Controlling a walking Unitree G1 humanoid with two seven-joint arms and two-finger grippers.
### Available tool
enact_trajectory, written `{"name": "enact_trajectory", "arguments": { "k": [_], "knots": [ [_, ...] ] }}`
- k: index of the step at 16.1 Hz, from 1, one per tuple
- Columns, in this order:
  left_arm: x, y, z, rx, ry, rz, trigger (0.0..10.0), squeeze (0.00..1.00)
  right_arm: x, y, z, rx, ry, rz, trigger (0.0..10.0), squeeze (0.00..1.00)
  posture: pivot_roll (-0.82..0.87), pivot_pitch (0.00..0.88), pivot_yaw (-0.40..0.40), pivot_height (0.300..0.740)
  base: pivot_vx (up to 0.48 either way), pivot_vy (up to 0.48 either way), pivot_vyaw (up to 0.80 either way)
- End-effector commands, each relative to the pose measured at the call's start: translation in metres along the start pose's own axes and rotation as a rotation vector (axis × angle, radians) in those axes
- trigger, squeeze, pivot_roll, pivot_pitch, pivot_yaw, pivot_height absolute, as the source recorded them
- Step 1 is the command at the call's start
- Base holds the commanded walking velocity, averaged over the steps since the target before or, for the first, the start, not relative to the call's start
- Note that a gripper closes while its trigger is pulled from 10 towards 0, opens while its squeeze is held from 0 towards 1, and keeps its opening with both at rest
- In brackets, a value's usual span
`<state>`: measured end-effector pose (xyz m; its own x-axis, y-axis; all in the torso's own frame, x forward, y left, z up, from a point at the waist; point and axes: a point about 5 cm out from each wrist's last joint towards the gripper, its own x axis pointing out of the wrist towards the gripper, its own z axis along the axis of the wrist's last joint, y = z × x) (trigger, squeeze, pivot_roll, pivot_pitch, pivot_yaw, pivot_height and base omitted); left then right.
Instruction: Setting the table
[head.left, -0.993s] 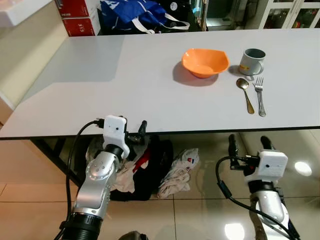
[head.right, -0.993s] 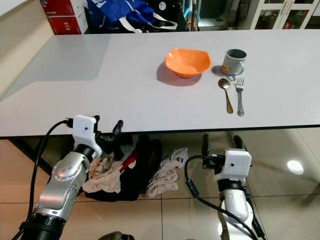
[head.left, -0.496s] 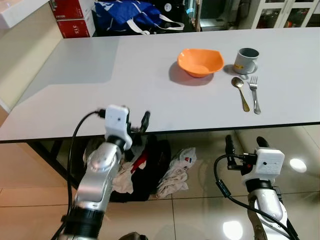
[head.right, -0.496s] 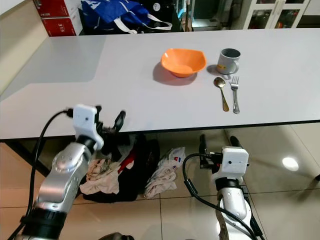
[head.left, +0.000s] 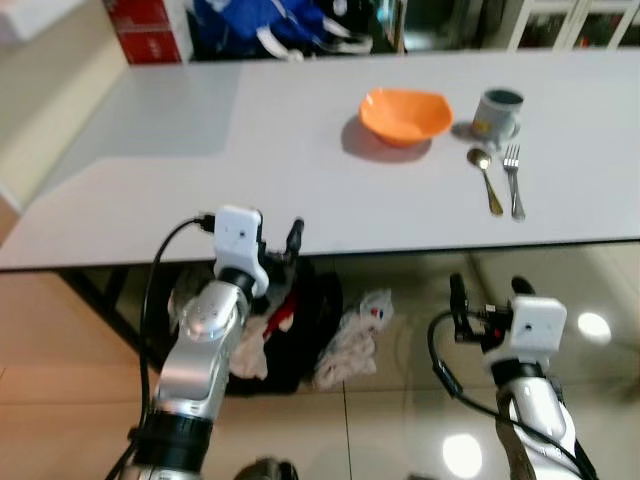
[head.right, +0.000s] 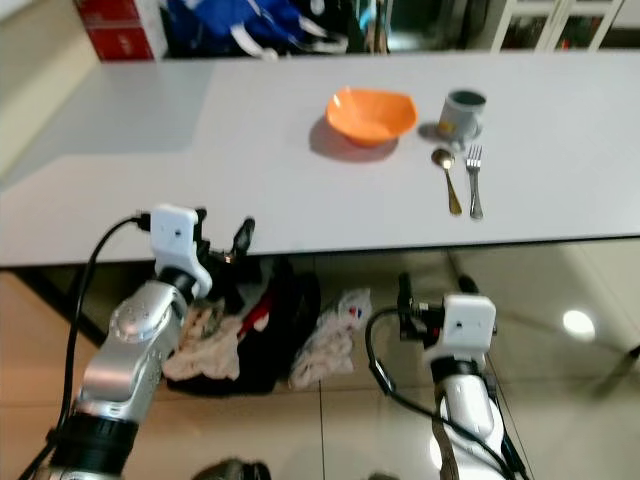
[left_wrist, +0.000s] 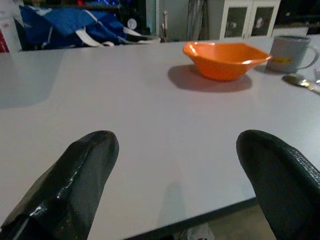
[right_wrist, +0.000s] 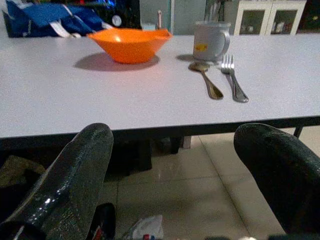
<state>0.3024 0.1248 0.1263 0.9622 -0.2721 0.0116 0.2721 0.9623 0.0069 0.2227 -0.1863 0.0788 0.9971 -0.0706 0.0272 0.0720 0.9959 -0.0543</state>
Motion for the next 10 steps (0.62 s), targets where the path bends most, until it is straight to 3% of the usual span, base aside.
{"name": "enact_trajectory", "arguments": {
  "k": [1, 10],
  "knots": [
    [0.0014, 0.0000, 0.0056, 0.008, -0.011, 0.003, 10.0, 0.00, 0.0003, 0.0001, 0.0017, 0.006, 0.003, -0.001, 10.0, 0.00, -0.16, 0.000, 0.061, 0.727, 0.000, 0.476, 0.00],
    [0.0044, -0.0024, 0.0045, -0.021, 0.020, 0.011, 10.0, 0.00, -0.0013, 0.0009, -0.0017, 0.009, 0.025, 0.002, 10.0, 0.00, -0.16, 0.000, 0.064, 0.727, 0.000, 0.472, 0.00]
  ]
}}
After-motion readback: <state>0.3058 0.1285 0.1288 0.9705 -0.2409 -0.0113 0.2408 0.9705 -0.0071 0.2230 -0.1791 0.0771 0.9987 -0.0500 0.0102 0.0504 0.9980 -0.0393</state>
